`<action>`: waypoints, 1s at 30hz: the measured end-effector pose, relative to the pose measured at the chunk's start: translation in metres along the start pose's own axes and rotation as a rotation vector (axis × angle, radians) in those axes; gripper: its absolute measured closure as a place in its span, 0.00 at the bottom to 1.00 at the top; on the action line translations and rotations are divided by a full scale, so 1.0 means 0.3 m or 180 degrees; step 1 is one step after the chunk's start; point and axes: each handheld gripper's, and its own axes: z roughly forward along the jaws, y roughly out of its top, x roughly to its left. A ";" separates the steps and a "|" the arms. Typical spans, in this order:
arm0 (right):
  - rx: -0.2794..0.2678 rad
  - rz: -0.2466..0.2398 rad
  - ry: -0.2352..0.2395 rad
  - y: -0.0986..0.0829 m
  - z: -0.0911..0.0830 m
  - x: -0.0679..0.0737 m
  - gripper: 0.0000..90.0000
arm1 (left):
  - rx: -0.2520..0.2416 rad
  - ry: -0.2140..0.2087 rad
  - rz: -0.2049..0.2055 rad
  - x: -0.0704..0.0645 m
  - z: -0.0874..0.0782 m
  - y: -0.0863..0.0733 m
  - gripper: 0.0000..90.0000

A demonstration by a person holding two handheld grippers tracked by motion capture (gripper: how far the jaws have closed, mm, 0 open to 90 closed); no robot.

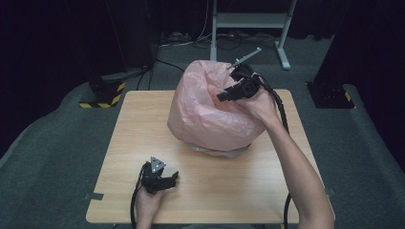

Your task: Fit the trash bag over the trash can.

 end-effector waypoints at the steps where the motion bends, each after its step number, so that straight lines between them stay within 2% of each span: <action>1: 0.0003 -0.0007 0.0005 0.000 0.000 0.001 0.81 | 0.0000 -0.0002 -0.0011 -0.001 0.000 0.000 0.24; 6: 0.0041 -0.0051 0.0004 0.000 0.010 0.007 0.94 | -0.0001 -0.0001 -0.0010 -0.001 0.000 0.000 0.24; 15: 0.0238 -0.0085 -0.0036 -0.003 0.050 0.010 0.94 | 0.0000 -0.0002 -0.0008 0.000 0.000 0.000 0.24; 19: 0.0158 -0.0012 -0.0042 -0.012 0.041 0.004 0.83 | -0.0001 -0.0002 -0.0003 0.000 0.000 0.000 0.24; 21: 0.0115 0.0009 -0.0048 -0.015 0.030 -0.001 0.82 | -0.0001 -0.0004 -0.0008 0.000 0.000 0.000 0.24; 25: 0.0010 0.0006 -0.0042 -0.020 0.001 -0.009 0.87 | -0.0002 -0.0001 0.0000 0.000 0.000 0.000 0.24; 30: -0.0010 -0.0041 -0.0050 -0.027 -0.018 -0.004 0.97 | -0.0003 -0.0001 0.0000 0.000 0.000 0.000 0.24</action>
